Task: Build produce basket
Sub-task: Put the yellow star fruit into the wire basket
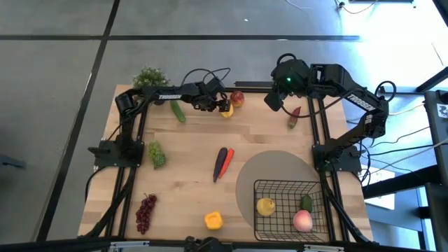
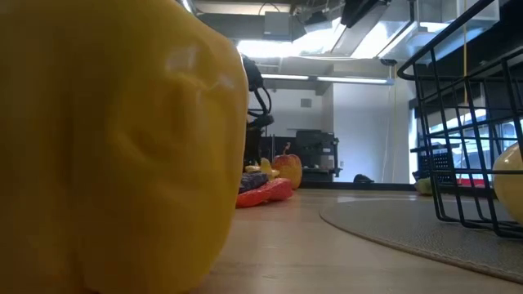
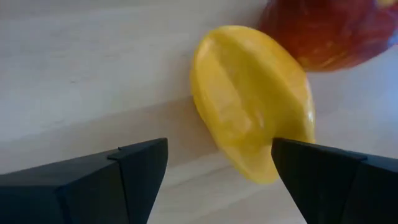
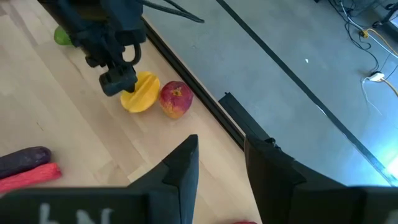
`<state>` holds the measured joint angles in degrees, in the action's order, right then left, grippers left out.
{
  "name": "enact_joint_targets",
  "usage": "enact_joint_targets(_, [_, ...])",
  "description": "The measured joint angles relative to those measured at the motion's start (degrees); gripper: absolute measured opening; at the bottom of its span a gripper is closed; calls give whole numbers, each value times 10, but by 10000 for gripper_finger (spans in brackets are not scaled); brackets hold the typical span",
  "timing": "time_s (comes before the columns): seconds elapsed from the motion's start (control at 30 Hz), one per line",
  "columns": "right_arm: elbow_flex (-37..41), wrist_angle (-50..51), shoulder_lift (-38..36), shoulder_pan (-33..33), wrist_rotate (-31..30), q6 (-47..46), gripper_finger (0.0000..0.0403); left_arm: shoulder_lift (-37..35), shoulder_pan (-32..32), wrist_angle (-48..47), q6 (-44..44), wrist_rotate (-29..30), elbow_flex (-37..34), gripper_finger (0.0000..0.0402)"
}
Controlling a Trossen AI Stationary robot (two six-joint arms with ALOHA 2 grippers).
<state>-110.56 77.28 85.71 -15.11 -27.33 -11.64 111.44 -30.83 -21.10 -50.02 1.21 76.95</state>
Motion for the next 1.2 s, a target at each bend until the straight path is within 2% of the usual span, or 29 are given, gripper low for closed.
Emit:
enact_joint_targets(0.57, [0,-4,0,0,0,1,123,1,2,53,-9,-2,0,272])
enact_joint_targets(0.9, [0,-4,0,0,0,0,123,1,8,48,-34,6,0,214])
enact_joint_targets(1.2, [0,-4,0,0,0,0,123,1,21,39,-51,20,0,199])
